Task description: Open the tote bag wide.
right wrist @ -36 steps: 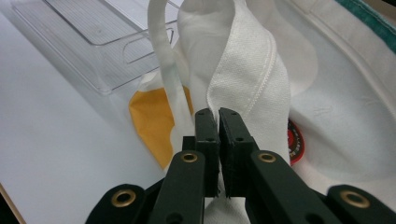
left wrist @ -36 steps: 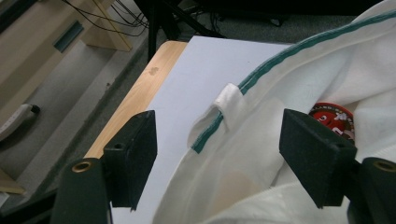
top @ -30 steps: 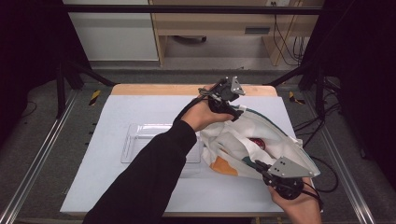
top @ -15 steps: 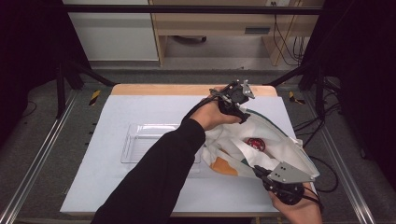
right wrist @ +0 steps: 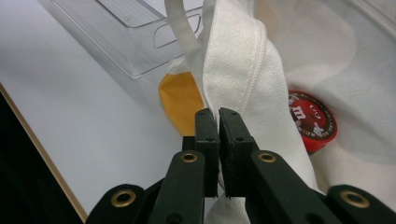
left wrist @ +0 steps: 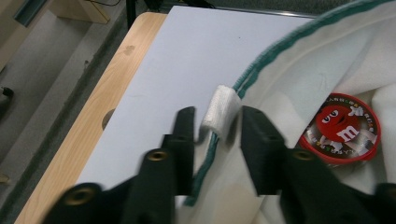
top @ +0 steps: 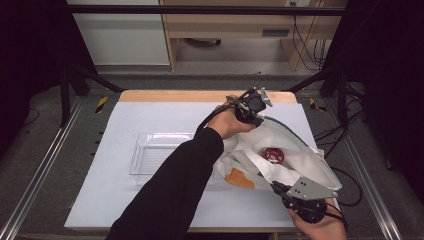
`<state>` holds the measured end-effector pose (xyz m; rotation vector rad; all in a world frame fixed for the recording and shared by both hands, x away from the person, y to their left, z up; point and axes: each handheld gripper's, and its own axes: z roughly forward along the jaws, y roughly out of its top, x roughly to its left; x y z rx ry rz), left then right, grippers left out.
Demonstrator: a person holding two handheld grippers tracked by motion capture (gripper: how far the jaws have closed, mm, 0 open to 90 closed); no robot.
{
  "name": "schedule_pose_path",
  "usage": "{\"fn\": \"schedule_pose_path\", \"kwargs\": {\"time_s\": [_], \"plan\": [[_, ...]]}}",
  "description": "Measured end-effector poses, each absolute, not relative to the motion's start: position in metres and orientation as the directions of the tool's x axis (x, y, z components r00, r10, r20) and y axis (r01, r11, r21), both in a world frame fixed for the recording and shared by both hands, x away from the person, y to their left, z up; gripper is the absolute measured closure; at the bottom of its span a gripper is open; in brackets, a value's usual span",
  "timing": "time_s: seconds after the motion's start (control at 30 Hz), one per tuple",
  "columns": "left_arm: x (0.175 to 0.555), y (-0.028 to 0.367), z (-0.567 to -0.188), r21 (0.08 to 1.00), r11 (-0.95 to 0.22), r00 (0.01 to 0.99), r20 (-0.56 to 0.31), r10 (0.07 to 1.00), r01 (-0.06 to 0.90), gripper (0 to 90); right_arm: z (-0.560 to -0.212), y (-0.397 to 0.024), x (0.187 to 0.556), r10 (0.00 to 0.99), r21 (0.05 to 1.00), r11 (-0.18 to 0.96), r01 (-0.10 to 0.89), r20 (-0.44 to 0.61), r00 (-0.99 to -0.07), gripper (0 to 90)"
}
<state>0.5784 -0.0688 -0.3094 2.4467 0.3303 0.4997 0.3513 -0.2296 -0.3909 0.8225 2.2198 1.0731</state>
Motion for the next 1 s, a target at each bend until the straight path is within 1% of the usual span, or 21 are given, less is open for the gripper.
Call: {"fn": "schedule_pose_path", "kwargs": {"time_s": [0.03, 0.1, 0.27, 0.37, 0.43, 0.53, 0.63, 0.8, 0.87, 0.97, 1.0], "plan": [[0.577, -0.069, -0.309, 0.614, -0.78, 0.899, 0.267, 0.346, 0.118, 76.3, -0.392, -0.23, 0.35, 0.713, 0.815, 0.501, 0.291, -0.197, -0.673, 87.4], [0.576, -0.071, -0.307, 0.617, -0.779, 0.896, 0.274, 0.349, 0.115, 79.1, -0.394, -0.23, 0.349, 0.71, 0.809, 0.506, 0.298, -0.194, -0.677, 87.6], [0.575, -0.069, -0.302, 0.661, -0.739, 0.878, 0.273, 0.394, 0.127, 79.9, -0.402, -0.231, 0.342, 0.696, 0.791, 0.516, 0.33, -0.162, -0.7, 87.4], [0.573, -0.068, -0.303, 0.664, -0.737, 0.88, 0.268, 0.392, 0.126, 79.9, -0.405, -0.23, 0.342, 0.697, 0.791, 0.512, 0.335, -0.155, -0.701, 85.7], [0.572, -0.068, -0.304, 0.665, -0.736, 0.88, 0.27, 0.392, 0.124, 80.0, -0.404, -0.229, 0.343, 0.71, 0.803, 0.49, 0.34, -0.142, -0.69, 79.1], [0.571, -0.068, -0.305, 0.662, -0.739, 0.88, 0.271, 0.39, 0.124, 80.0, -0.402, -0.228, 0.346, 0.728, 0.832, 0.449, 0.325, -0.131, -0.672, 61.0], [0.57, -0.069, -0.304, 0.66, -0.74, 0.879, 0.271, 0.393, 0.127, 80.1, -0.4, -0.224, 0.349, 0.745, 0.851, 0.418, 0.317, -0.122, -0.656, 46.3], [0.569, -0.072, -0.305, 0.66, -0.74, 0.877, 0.273, 0.395, 0.128, 80.1, -0.4, -0.207, 0.361, 0.747, 0.857, 0.401, 0.325, -0.1, -0.658, 33.2], [0.569, -0.072, -0.305, 0.662, -0.739, 0.878, 0.272, 0.393, 0.126, 80.2, -0.402, -0.199, 0.369, 0.762, 0.849, 0.408, 0.334, -0.115, -0.638, 27.4], [0.569, -0.071, -0.304, 0.662, -0.739, 0.88, 0.27, 0.391, 0.125, 80.2, -0.405, -0.189, 0.381, 0.763, 0.829, 0.435, 0.353, -0.131, -0.633, 27.5], [0.569, -0.071, -0.304, 0.66, -0.741, 0.88, 0.272, 0.39, 0.125, 80.2, -0.405, -0.186, 0.384, 0.766, 0.82, 0.443, 0.363, -0.136, -0.628, 31.8]]}}
